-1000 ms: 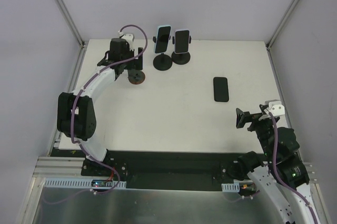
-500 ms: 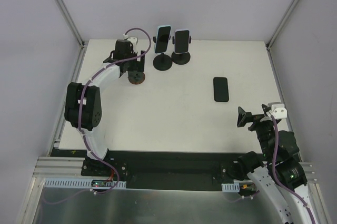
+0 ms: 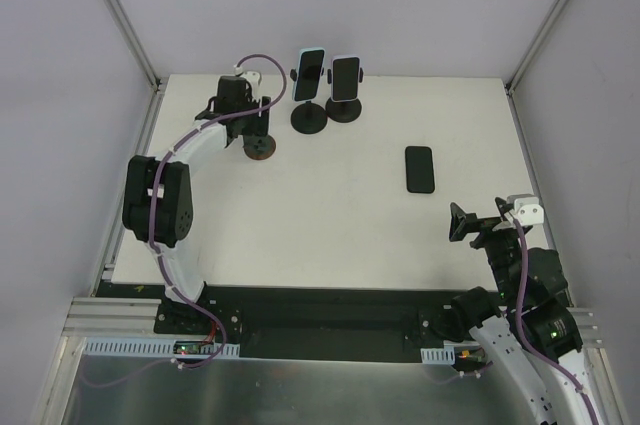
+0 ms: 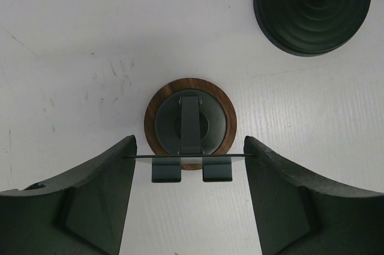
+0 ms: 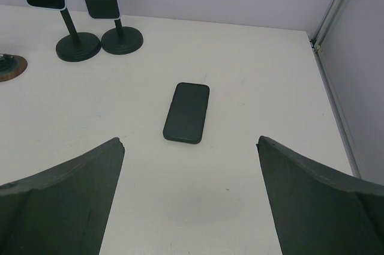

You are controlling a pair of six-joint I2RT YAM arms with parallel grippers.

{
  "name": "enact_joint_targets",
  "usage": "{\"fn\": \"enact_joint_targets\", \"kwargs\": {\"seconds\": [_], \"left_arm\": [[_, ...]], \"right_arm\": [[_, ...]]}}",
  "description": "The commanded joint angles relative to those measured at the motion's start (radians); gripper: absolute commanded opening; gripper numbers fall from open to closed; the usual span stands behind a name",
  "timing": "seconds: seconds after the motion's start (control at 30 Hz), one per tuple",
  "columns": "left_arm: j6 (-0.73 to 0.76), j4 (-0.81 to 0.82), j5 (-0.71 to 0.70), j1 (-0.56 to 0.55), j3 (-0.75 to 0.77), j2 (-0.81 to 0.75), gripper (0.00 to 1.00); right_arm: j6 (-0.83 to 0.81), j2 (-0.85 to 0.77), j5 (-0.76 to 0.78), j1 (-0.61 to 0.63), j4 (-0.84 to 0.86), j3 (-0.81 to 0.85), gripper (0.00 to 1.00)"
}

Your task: Remove the phone from the phone stand

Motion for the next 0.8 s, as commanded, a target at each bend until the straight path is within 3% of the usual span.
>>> {"fn": "enact_joint_targets", "kwargs": {"seconds": [0.0, 0.23, 0.47, 0.77], "left_arm": [[0.012, 0.043, -0.011, 0.031, -0.038, -0.075, 0.40], [0.020, 0.045, -0.043, 0.149, -0.185, -0.213, 0.30], [-0.043, 0.030, -0.135, 0.304, -0.361, -0.436, 0.29], [-0.113, 0.010, -0.148, 0.437, -0.437, -0.497, 0.27]], "right_arm": [[0.002, -0.005, -0.011, 0.005, 0.042, 0.005, 0.96], [0.010, -0.005, -0.025, 0.005, 0.032, 0.010, 0.96], [0.013, -0.017, -0.036, 0.008, 0.035, 0.008, 0.96], [0.013, -0.032, -0.036, 0.020, 0.033, 0.008, 0.96]]}}
